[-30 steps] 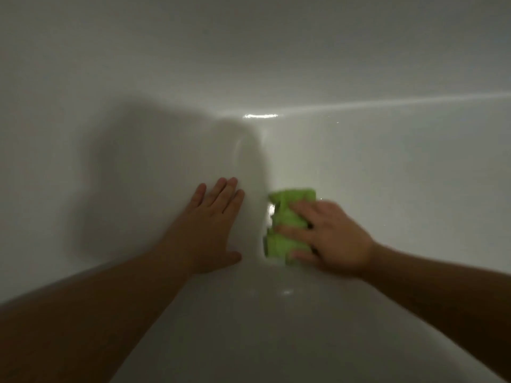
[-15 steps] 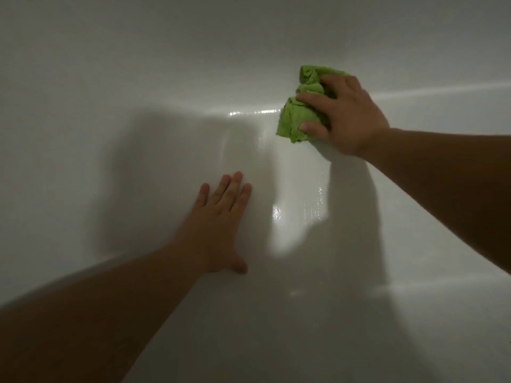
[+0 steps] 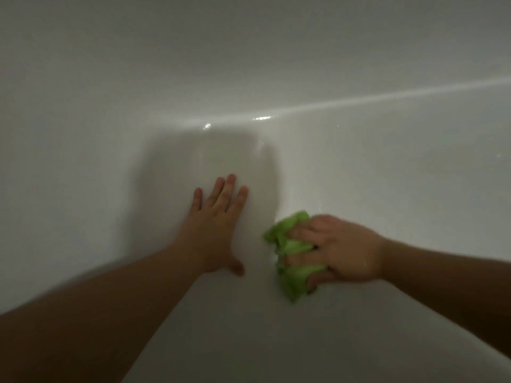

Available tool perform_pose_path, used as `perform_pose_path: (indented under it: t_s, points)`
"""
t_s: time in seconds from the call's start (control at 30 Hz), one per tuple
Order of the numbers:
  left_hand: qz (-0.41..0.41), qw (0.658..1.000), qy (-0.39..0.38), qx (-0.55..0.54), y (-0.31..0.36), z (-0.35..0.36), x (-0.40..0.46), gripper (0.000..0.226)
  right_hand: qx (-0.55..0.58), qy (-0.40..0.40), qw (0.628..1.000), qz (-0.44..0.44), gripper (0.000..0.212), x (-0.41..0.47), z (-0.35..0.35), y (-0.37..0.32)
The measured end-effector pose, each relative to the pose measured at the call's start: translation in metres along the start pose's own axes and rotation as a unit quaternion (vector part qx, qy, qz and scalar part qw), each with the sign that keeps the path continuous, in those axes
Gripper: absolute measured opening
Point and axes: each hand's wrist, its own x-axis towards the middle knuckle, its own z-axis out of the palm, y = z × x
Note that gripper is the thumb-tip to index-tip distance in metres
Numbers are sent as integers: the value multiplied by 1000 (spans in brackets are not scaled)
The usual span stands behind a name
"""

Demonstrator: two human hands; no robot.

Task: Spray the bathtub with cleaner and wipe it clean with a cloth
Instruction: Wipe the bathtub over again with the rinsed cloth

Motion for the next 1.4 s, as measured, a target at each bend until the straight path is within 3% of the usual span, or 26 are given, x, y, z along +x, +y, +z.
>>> perform_pose_path:
  t_s: [0.07, 0.2, 0.27, 0.37, 0.47, 0.6, 0.67, 0.77, 0.83, 1.0, 1.17, 1.23, 1.3, 1.4]
  points:
    - [-1, 1000, 3, -3, 2, 0, 2, 166, -38, 34, 998, 38, 56, 22, -14, 51]
    - [-9, 1000, 10, -11, 8, 1, 6, 168, -66, 141, 951, 269, 61, 49, -77, 141]
    - [-10, 1000, 12, -15, 11, 1, 8, 168, -53, 164, 923, 345, 60, 53, -89, 155]
    - [-12, 1000, 9, -18, 15, -2, 10, 169, -50, 189, 903, 382, 62, 55, -67, 127]
    - [-20, 1000, 3, -21, 20, -6, 12, 169, -37, 155, 941, 299, 57, 27, -26, 64]
    - [-28, 999, -13, -17, 26, -10, 16, 170, 15, 20, 991, 132, 48, -42, 6, -20]
    - [-32, 999, -17, -13, 29, -12, 16, 170, 19, -17, 997, 67, 49, -63, 8, -28]
    - [-37, 999, -24, -16, 32, -14, 18, 171, 11, -15, 1000, -7, 51, -57, -3, 13]
    - [-39, 999, -24, -20, 34, -15, 19, 171, -30, 35, 999, 27, 52, -38, -15, 63]
    - [-48, 998, -26, -28, 39, -17, 22, 174, -68, 130, 943, 298, 66, 10, -83, 168]
    - [-54, 998, -35, -22, 44, -22, 24, 174, -48, 179, 912, 366, 61, 15, -70, 148]
    - [-57, 997, -36, -23, 47, -24, 24, 174, -40, 164, 923, 345, 60, 2, -47, 114]
    - [-62, 997, -40, -27, 51, -26, 24, 174, -10, 134, 954, 267, 55, -19, -25, 71]
    - [-75, 996, -44, -34, 58, -28, 24, 173, 40, 23, 990, 133, 50, -63, 3, 9]
